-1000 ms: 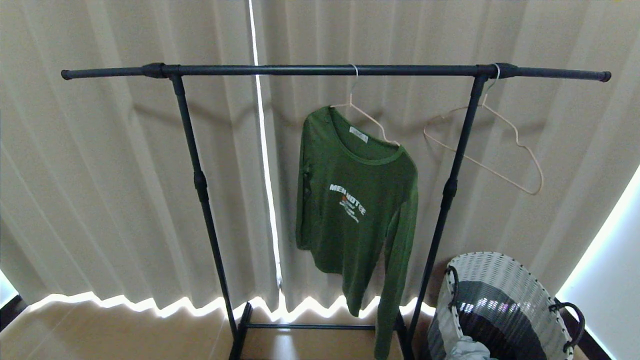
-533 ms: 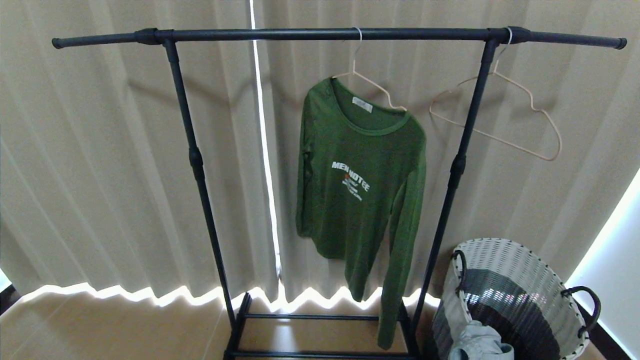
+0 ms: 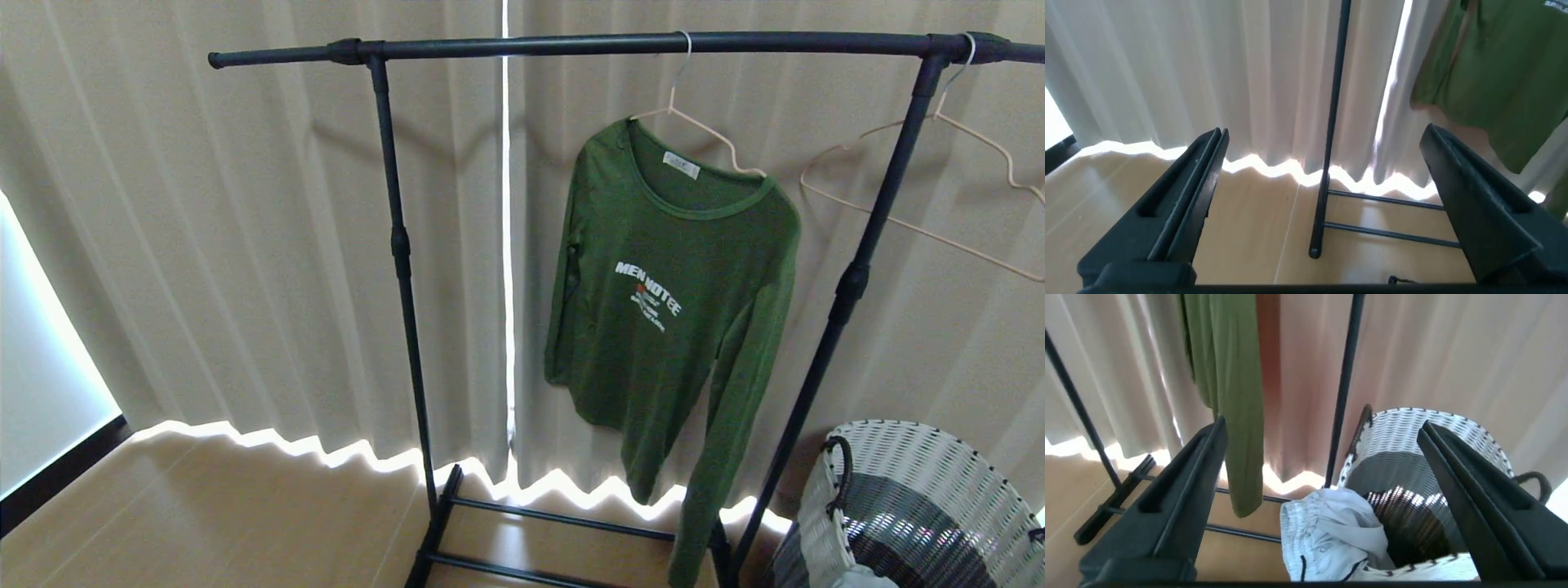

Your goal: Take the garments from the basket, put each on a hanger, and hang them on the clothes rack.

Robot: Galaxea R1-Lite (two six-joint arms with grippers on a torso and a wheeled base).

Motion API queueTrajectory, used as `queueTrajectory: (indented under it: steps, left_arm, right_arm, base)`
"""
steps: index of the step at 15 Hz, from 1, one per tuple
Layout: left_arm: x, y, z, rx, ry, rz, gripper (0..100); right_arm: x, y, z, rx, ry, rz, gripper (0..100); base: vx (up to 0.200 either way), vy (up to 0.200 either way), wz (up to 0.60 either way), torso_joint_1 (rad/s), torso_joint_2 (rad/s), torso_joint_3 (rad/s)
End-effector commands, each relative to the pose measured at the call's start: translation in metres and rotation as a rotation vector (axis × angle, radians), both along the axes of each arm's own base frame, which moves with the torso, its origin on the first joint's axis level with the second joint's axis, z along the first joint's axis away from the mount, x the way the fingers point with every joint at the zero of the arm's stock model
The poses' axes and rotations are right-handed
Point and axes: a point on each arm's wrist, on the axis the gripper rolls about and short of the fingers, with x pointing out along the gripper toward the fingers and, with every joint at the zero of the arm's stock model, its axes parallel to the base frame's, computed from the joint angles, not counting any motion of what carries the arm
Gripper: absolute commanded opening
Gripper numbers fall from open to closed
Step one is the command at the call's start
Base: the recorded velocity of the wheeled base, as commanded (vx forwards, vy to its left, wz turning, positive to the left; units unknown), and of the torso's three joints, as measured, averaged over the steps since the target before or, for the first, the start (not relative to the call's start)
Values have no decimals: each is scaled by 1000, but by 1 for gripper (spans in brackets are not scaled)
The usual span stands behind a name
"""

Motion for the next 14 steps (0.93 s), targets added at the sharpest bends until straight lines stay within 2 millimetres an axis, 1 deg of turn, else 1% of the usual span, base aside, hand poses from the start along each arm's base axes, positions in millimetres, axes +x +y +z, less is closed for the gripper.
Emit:
queueTrajectory:
  steps: [1, 3, 9, 14]
  left_arm:
    - [0, 0, 0, -1, 1, 0, 100]
    - [0, 0, 0, -2, 1, 0, 100]
    - [0, 0, 0, -5, 1, 0, 100]
    - [0, 0, 0, -5, 3, 0, 100]
  right_arm:
    - [0, 0, 0, 1, -1, -5, 100]
    - [0, -1, 0, 17, -4, -32, 100]
    - [0, -1, 0, 15, -4, -32, 100]
    - [0, -1, 0, 8, -2, -25, 100]
  base:
    - [0, 0, 0, 0, 0, 0]
    - [0, 0, 0, 0, 0, 0]
    - [0, 0, -600, 1, 10, 1]
    - [0, 0, 0, 0, 0, 0]
